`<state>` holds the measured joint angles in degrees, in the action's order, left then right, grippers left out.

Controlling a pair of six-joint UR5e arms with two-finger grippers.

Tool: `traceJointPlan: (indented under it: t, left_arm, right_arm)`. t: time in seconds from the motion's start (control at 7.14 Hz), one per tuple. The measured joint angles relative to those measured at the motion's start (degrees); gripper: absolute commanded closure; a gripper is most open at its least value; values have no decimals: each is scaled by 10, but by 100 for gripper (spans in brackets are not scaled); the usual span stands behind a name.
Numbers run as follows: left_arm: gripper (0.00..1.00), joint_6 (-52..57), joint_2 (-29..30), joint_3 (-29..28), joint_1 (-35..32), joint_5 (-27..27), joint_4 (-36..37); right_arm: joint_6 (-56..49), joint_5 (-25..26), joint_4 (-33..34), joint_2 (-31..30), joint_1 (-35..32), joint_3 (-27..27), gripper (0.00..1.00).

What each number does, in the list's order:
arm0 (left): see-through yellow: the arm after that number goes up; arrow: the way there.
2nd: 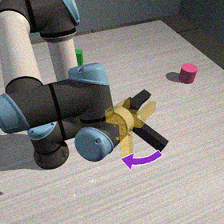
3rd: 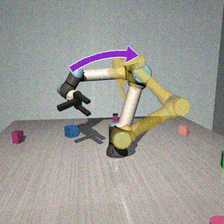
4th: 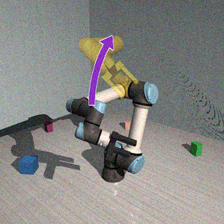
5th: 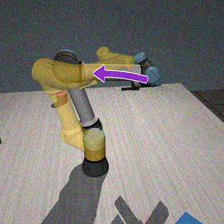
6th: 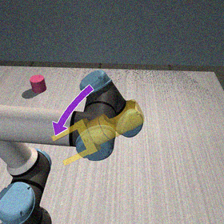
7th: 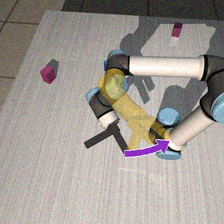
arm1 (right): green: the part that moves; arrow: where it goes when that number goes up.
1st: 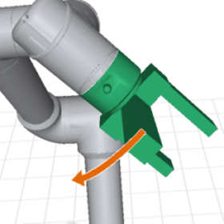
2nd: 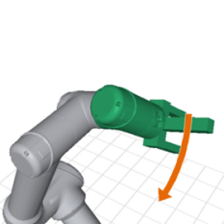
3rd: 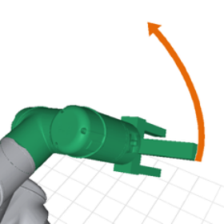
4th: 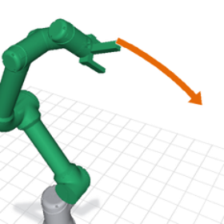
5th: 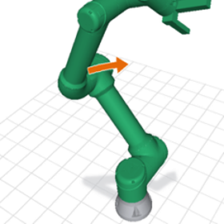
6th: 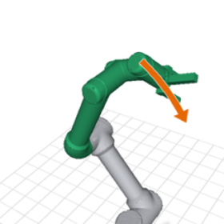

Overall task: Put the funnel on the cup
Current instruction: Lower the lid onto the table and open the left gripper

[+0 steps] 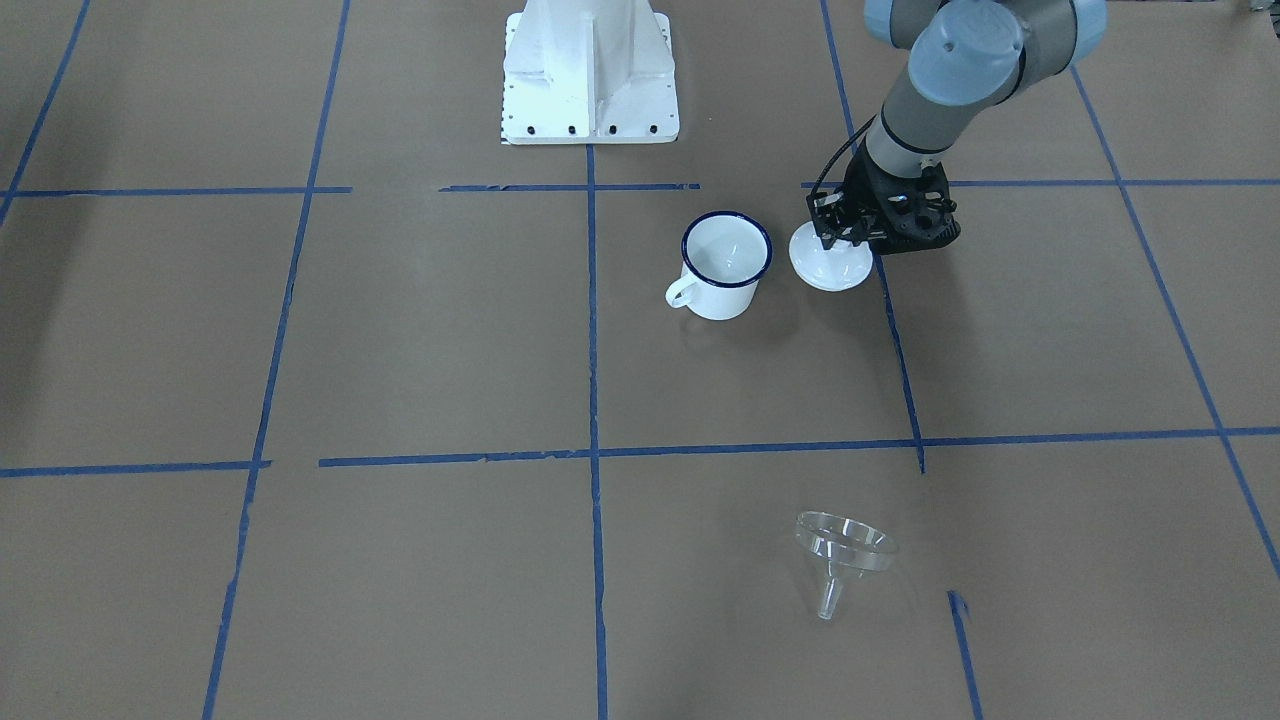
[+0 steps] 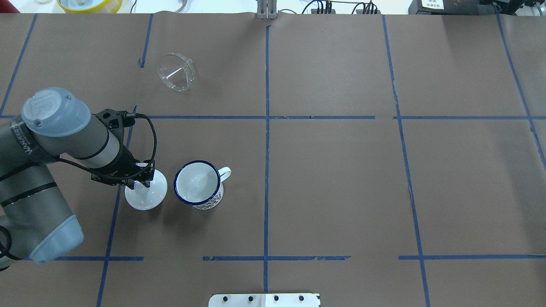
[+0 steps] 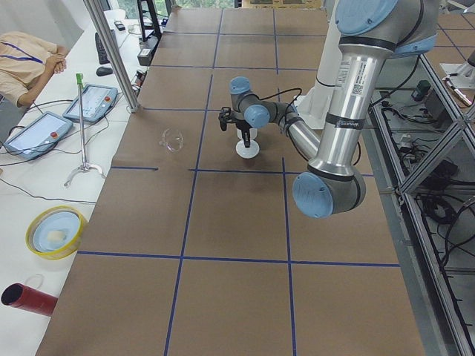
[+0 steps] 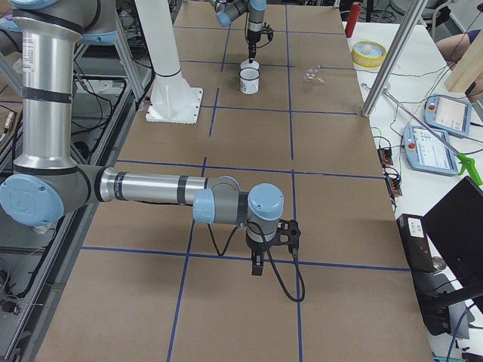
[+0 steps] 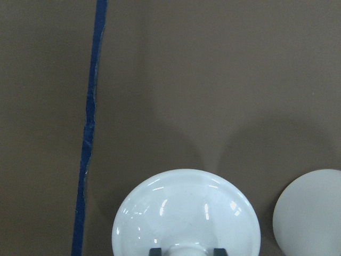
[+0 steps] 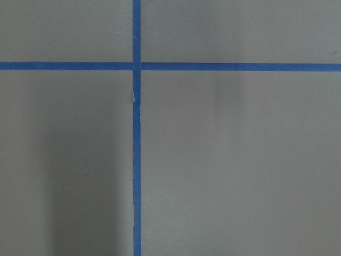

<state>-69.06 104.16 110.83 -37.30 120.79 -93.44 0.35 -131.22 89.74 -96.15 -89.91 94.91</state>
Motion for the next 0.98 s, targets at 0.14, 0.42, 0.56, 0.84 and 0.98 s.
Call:
traceJointPlan:
  t: [0.14,0.42,0.56,0.84,0.98]
  left_arm:
    - [100,0,0,-9,2,1,-3]
    - [100,1,0,-19,5,2,-6]
    - [98,2,1,-22,5,2,-6]
    - [35,3,1,-25,6,2,-7]
    - [16,4,1,-25,6,2,-7]
  right_arm:
    - [0,0,0,0,0,0,0]
    - [0,0,0,0,0,0,0]
    - [0,0,0,0,0,0,0]
    - [0,0,0,0,0,0,0]
    - [0,0,0,0,0,0,0]
